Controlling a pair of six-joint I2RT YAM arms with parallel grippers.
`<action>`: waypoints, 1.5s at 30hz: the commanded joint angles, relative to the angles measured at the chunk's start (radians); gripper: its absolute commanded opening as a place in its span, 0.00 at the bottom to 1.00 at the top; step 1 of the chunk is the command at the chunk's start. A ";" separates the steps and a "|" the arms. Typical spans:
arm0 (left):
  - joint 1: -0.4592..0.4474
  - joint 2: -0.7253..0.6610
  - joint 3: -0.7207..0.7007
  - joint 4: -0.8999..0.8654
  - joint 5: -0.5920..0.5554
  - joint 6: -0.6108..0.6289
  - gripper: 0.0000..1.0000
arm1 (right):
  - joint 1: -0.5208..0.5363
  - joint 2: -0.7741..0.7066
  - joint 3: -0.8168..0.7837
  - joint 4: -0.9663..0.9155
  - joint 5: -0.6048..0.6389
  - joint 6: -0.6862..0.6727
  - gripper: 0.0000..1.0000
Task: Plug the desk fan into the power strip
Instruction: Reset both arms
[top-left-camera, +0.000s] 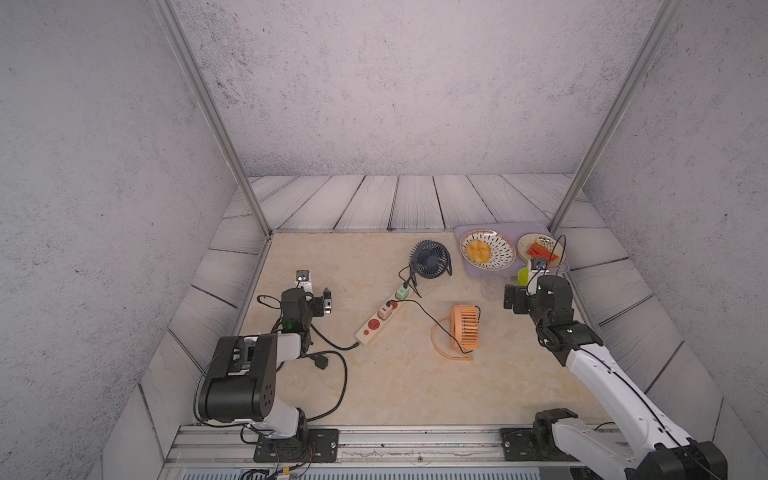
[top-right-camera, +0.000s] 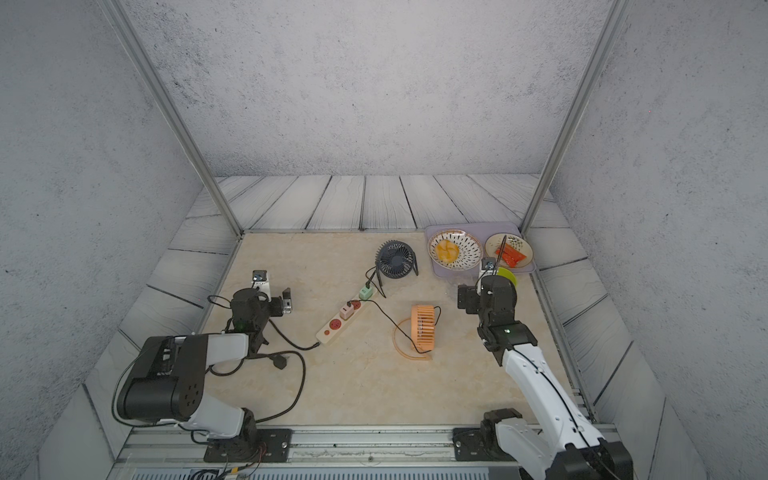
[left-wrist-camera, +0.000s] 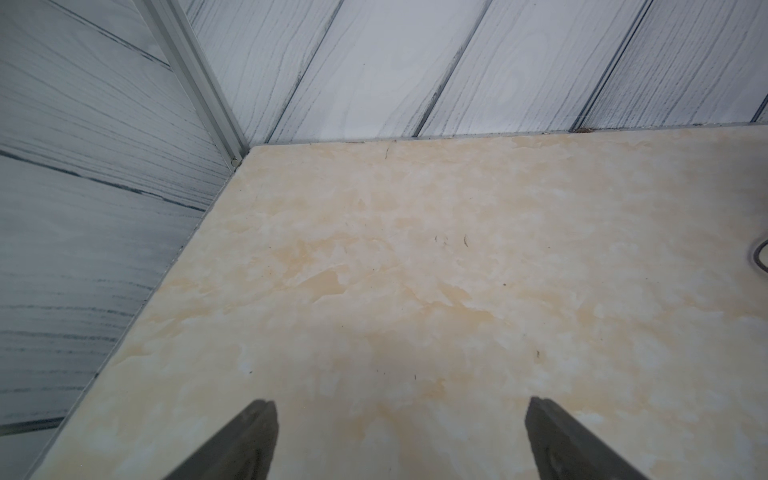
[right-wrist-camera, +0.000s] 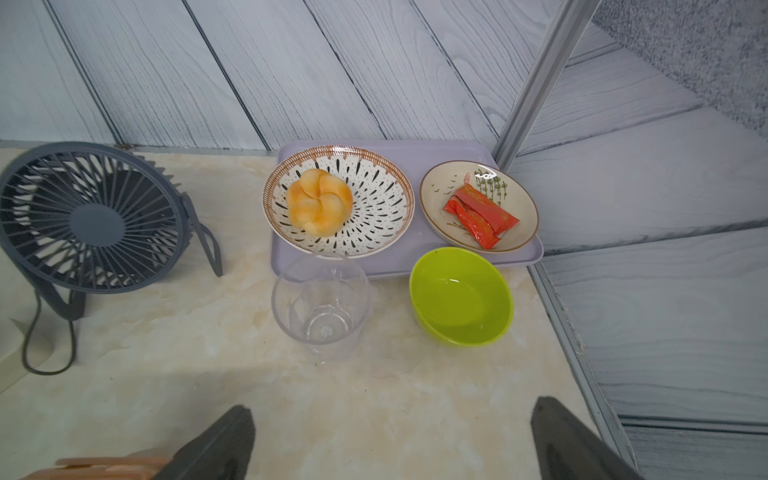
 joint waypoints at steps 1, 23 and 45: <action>0.009 0.002 0.013 -0.018 -0.016 -0.010 1.00 | -0.024 -0.006 -0.059 0.137 0.044 0.003 0.99; 0.010 0.002 0.013 -0.019 -0.017 -0.009 1.00 | -0.076 0.351 -0.259 0.745 0.074 0.002 0.99; 0.009 0.004 0.015 -0.020 -0.017 -0.009 1.00 | -0.097 0.582 -0.245 0.969 0.018 -0.002 0.99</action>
